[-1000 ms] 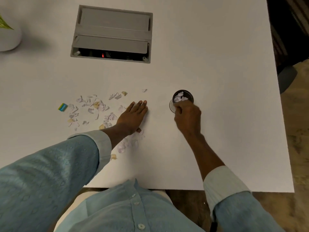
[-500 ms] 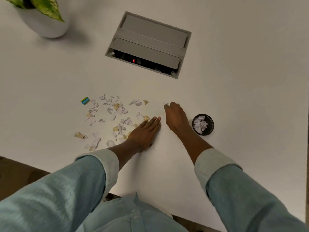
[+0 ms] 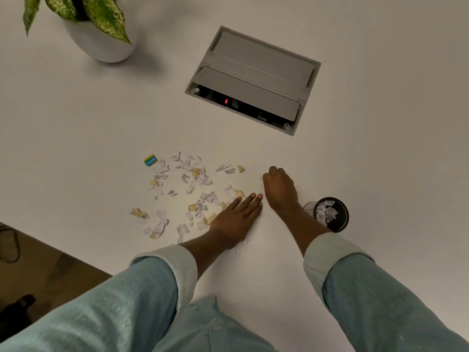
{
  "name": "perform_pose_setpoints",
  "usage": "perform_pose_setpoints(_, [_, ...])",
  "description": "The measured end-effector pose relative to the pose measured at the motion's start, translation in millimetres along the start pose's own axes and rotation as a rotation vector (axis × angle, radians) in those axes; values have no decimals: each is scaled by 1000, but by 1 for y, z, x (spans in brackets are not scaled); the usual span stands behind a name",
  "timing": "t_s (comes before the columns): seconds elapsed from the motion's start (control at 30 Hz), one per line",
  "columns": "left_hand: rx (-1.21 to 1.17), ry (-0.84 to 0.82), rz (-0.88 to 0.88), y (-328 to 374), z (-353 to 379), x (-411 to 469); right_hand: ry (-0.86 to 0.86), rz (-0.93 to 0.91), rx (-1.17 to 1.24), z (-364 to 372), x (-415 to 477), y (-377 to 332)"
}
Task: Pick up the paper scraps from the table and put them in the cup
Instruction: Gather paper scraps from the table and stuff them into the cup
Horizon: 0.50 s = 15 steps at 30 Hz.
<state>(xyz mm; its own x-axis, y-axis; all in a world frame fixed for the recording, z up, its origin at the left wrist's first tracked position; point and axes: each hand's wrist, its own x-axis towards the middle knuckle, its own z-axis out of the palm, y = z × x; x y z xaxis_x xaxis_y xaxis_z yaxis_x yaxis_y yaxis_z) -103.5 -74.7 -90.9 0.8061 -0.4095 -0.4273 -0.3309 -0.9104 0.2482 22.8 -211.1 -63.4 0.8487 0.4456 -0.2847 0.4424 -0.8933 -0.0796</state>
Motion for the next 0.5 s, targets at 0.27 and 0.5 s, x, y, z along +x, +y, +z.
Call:
perform_pose_setpoints(0.27, [50,-34,19,-1,-5,0,76,193,230,-2,-27,12])
perform_pose_setpoints(0.5, [3,-21,2,3,-9,-2,70,212,303,-4,-16,12])
